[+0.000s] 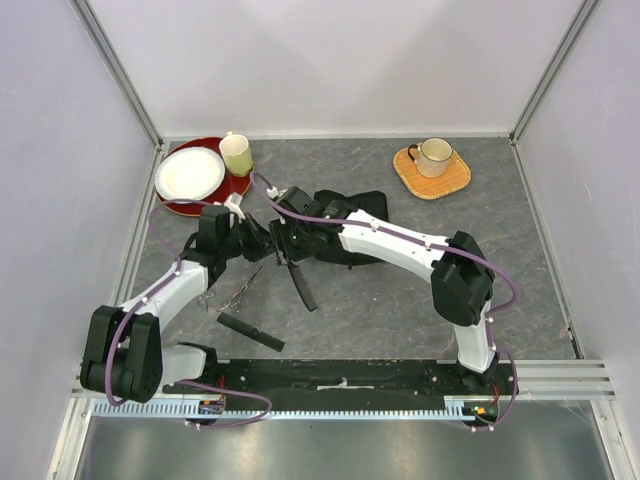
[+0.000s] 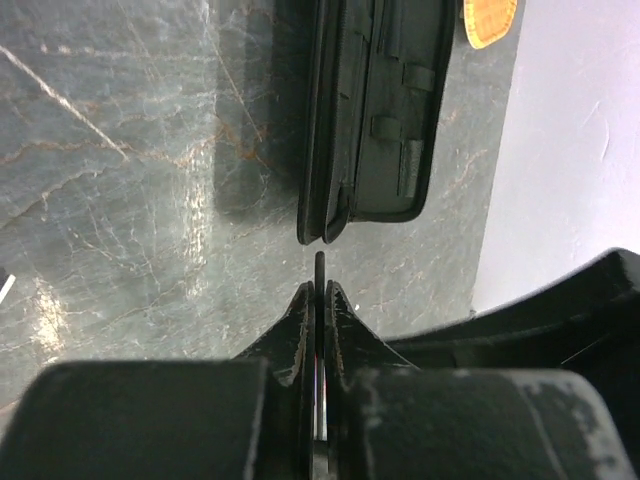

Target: Sort the hair-cutting tools

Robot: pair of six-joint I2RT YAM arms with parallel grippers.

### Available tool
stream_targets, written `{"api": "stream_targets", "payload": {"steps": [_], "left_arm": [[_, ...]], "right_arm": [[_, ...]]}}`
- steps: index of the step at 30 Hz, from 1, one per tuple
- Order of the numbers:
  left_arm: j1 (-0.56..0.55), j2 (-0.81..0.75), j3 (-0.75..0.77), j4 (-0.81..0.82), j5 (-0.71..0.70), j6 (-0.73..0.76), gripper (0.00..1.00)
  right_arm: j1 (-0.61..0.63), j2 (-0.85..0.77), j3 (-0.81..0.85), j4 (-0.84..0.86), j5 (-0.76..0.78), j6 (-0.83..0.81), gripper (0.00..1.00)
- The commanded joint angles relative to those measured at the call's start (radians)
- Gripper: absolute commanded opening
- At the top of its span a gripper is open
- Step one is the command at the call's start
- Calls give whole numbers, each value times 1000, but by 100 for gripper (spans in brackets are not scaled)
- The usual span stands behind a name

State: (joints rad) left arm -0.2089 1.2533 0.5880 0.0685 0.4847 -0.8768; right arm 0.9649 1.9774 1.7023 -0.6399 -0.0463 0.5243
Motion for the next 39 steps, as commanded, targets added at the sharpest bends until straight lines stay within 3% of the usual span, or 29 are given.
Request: {"api": "stream_targets", "payload": {"steps": [1, 3, 8, 12, 16, 21, 31, 39], "left_arm": [[-3, 0, 145, -93, -98, 131, 2], [-3, 9, 203, -151, -127, 176, 2], [-3, 14, 274, -237, -175, 223, 2], [-1, 8, 340, -324, -244, 242, 2], [-1, 9, 406, -444, -363, 233, 2], [0, 14, 472, -527, -466, 259, 2], [12, 5, 507, -608, -459, 344, 2], [62, -9, 549, -667, -460, 380, 2]], "right_arm": [[-2, -86, 13, 20, 78, 20, 57], [-9, -106, 7, 8, 114, 40, 66], [-92, -149, -16, -29, 187, 98, 71], [-138, -118, -27, -35, 250, -7, 79], [-143, -6, 49, -63, 273, -142, 73], [-141, 92, 83, -29, 292, -162, 67], [-117, 155, 11, 74, 313, -139, 68], [-81, 170, -1, 72, 382, -107, 61]]}}
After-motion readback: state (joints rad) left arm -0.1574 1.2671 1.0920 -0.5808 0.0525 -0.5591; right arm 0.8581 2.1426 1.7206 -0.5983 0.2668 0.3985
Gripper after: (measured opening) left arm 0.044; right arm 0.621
